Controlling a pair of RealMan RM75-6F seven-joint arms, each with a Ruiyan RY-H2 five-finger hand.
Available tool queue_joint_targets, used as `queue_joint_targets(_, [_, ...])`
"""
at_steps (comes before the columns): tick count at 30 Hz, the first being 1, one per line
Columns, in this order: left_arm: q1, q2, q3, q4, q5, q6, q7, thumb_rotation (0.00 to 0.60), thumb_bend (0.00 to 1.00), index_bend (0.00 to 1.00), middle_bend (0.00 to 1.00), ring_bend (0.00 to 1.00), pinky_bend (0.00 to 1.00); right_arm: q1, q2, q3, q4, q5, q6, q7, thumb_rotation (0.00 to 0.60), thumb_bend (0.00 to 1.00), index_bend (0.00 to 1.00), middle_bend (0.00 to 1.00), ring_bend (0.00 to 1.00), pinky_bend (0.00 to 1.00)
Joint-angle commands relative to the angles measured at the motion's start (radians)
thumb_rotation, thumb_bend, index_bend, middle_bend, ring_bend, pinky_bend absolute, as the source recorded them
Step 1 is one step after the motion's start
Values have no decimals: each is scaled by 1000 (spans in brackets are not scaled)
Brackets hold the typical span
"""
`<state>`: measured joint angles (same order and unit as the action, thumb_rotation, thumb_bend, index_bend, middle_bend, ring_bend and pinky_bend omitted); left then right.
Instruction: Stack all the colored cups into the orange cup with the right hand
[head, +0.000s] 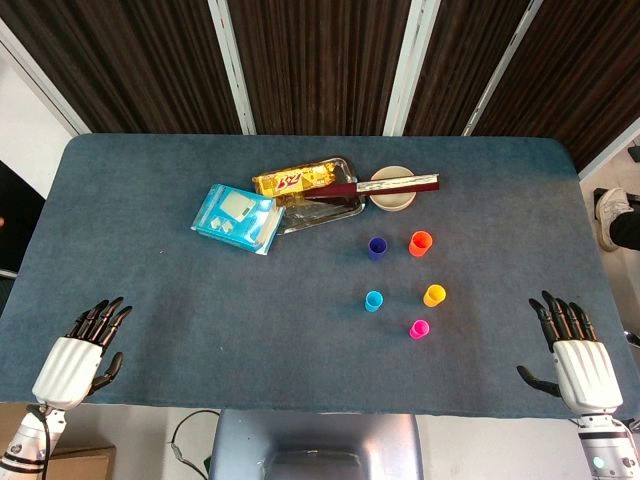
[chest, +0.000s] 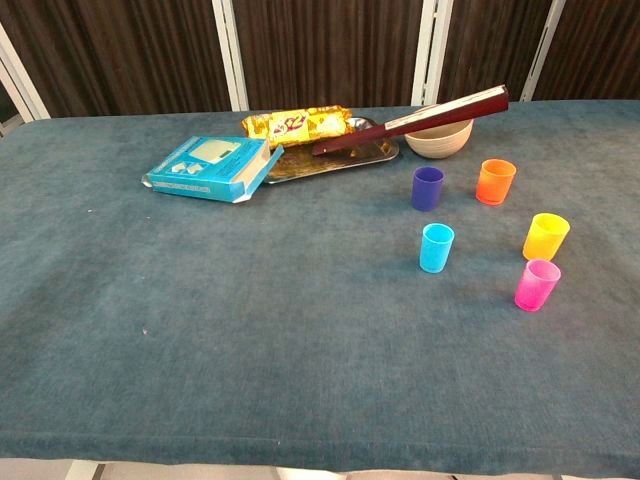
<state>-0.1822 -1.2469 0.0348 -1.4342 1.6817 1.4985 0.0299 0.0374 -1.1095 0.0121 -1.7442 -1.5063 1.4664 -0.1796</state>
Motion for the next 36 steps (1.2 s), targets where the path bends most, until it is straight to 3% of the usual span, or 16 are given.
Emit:
queue_joint_targets(1, [2, 1, 0, 1, 3, 6, -4, 600, 481, 0, 12, 42, 175, 3, -5, 5, 2, 7, -5, -7, 600, 295, 0, 0, 0, 0])
queue_joint_targets(12, [1, 3, -2, 2, 3, 8, -20, 600, 479, 0, 11, 41, 175, 94, -67, 87, 70, 44, -77, 17, 600, 295, 0, 0, 0, 0])
queue_joint_targets(13, [-1, 4, -1, 3, 3, 4, -23, 600, 479, 0, 11, 42, 175, 139, -77, 120, 80, 66, -125, 18, 600, 295, 0, 0, 0, 0])
queue_joint_targets(15, [-2, 5, -2, 5, -1, 0, -25, 600, 479, 0, 11, 41, 175, 330, -120, 237, 117, 173, -346, -30, 600, 295, 12, 0, 0, 0])
queue_joint_targets(22, [-8, 3, -4, 9, -13, -20, -27, 600, 479, 0, 12, 42, 176, 607, -288, 347, 274, 406, -541, -313, 600, 295, 111, 0, 0, 0])
queue_joint_targets(26, [-10, 6, -6, 9, -17, -24, -33, 600, 479, 0, 11, 42, 175, 704, -367, 361, 370, 545, -606, -398, 600, 295, 132, 0, 0, 0])
queue_joint_targets(29, [-7, 10, -7, 7, -21, -17, -38, 600, 479, 0, 11, 42, 175, 761, -414, 341, 453, 631, -664, -440, 600, 295, 166, 0, 0, 0])
queue_joint_targets(36, [-6, 13, -8, 5, -27, -22, -39, 600, 477, 0, 11, 42, 175, 834, -504, 284, 628, 696, -746, -452, 600, 315, 271, 0, 0, 0])
